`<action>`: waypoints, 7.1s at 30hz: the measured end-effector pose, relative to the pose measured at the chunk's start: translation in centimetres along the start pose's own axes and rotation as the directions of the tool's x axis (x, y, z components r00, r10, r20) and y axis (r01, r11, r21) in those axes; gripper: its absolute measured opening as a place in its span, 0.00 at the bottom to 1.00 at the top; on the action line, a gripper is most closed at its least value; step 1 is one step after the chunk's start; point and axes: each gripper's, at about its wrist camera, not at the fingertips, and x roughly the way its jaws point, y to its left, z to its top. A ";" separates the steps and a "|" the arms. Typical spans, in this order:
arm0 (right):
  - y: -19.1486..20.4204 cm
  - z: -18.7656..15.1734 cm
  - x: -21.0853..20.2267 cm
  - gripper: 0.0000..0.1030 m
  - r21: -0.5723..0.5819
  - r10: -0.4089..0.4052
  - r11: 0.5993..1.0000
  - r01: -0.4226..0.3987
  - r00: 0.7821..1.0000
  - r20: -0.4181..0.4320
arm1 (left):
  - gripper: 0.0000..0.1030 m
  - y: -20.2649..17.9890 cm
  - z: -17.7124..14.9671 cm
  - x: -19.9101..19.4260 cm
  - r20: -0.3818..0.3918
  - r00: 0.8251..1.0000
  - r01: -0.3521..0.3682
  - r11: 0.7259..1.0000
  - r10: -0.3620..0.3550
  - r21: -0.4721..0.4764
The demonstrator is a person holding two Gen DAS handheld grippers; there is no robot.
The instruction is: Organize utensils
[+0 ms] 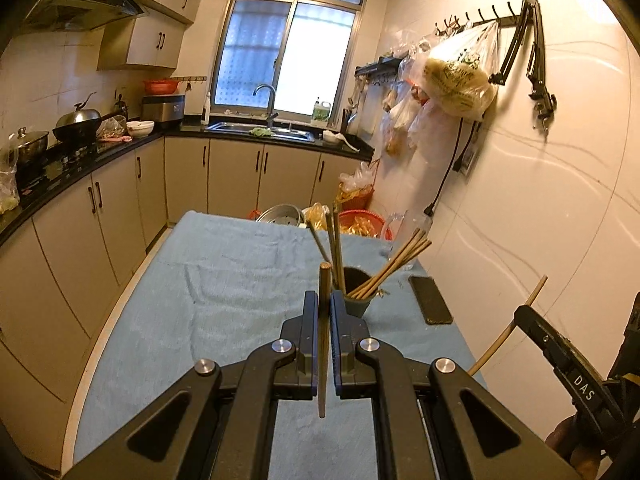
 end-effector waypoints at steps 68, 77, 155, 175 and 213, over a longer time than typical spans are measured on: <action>-4.0 7.4 18.9 0.07 0.024 -0.112 0.994 0.110 0.991 0.073 | 0.05 -4.3 8.4 16.4 0.000 0.998 0.057 0.995 -0.057 0.082; -4.9 5.6 19.6 0.07 0.041 -0.113 0.993 0.112 0.993 0.030 | 0.05 -4.1 7.3 17.1 -0.040 0.998 0.058 0.994 -0.054 0.091; 0.4 -3.1 -5.4 0.65 -0.006 -0.093 0.996 0.093 0.995 -0.024 | 0.79 -4.7 -6.6 -5.0 0.037 0.988 -0.155 0.967 0.151 0.200; 2.0 -2.9 -7.2 0.67 -0.050 -0.103 0.993 0.104 0.995 0.014 | 0.83 -4.4 -7.0 -7.0 0.051 0.978 -0.207 0.964 0.201 0.165; 3.3 -2.0 -7.1 0.67 -0.100 -0.223 0.969 0.225 0.974 0.038 | 0.85 -3.6 -6.7 -6.9 0.065 0.972 -0.232 0.960 0.225 0.158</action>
